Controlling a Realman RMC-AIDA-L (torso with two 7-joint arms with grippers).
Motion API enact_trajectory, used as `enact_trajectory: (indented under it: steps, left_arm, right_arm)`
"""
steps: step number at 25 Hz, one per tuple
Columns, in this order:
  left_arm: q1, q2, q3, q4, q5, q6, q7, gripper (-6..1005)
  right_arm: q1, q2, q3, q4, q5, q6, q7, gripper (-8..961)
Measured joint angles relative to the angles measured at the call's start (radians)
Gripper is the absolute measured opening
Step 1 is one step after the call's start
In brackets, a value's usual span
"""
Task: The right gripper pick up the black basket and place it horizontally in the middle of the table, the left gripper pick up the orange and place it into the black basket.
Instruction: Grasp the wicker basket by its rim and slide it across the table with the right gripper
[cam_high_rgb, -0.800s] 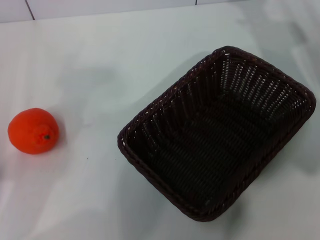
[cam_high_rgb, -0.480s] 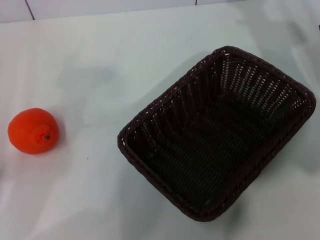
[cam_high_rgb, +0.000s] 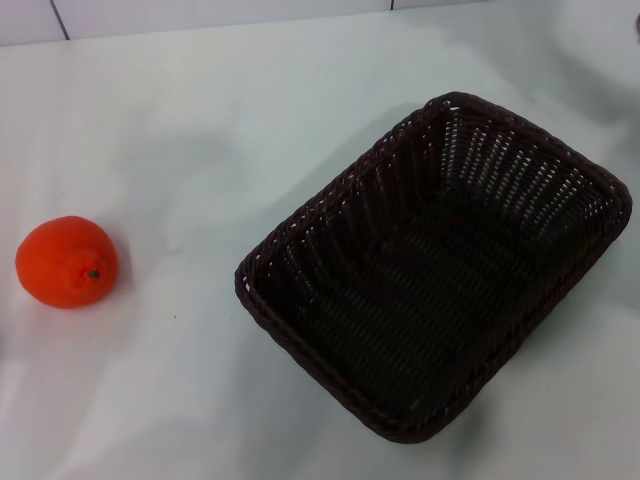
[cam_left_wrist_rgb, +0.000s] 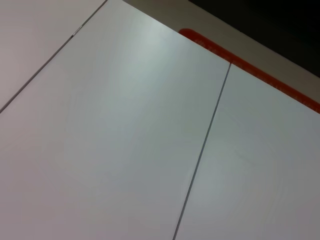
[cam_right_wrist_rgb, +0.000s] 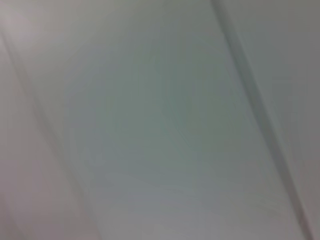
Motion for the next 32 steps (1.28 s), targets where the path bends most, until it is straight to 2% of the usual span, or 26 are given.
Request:
enact_trajectory:
  steps: [3,5,7,9,13,17,22,26,31,32]
  left_arm:
    - [-0.003,0.001,0.0,-0.002,-0.001,0.001,0.0,805]
    - [-0.007,0.002,0.0,-0.003,-0.001,0.005,0.0,805]
    - [-0.01,0.003,0.0,-0.004,-0.001,0.009,0.003,805]
    - [-0.012,0.004,0.0,-0.005,-0.001,0.011,0.006,806]
    - [-0.021,0.003,0.0,-0.006,-0.008,0.014,0.007,806]
    - [-0.027,0.003,0.0,-0.006,-0.015,0.024,0.007,806]
    - [-0.032,0.003,0.0,-0.006,-0.02,0.028,0.007,805]
    - [-0.037,0.003,0.0,-0.006,-0.023,0.033,0.008,805]
    - [-0.042,0.003,0.0,-0.006,-0.023,0.037,0.008,805]
    - [-0.043,0.003,0.0,-0.006,-0.023,0.037,0.008,805]
  right_arm:
    - [0.012,-0.057,-0.05,-0.174,-0.261,0.106,0.306,885]
    - [0.037,-0.085,-0.055,-0.284,-0.432,0.213,0.459,885]
    - [0.072,-0.103,-0.052,-0.372,-0.58,0.323,0.564,885]
    - [0.114,-0.11,-0.05,-0.455,-0.732,0.43,0.633,885]
    - [0.191,-0.097,-0.058,-0.528,-0.978,0.558,0.684,885]
    - [0.235,-0.075,-0.08,-0.497,-1.104,0.571,0.688,885]
    - [0.242,-0.055,-0.134,-0.4,-1.137,0.51,0.685,884]
    - [0.247,-0.05,-0.194,-0.273,-1.141,0.436,0.673,885]
    - [0.249,-0.05,-0.227,-0.202,-1.143,0.397,0.652,829]
    - [0.248,-0.05,-0.225,-0.199,-1.143,0.395,0.652,750]
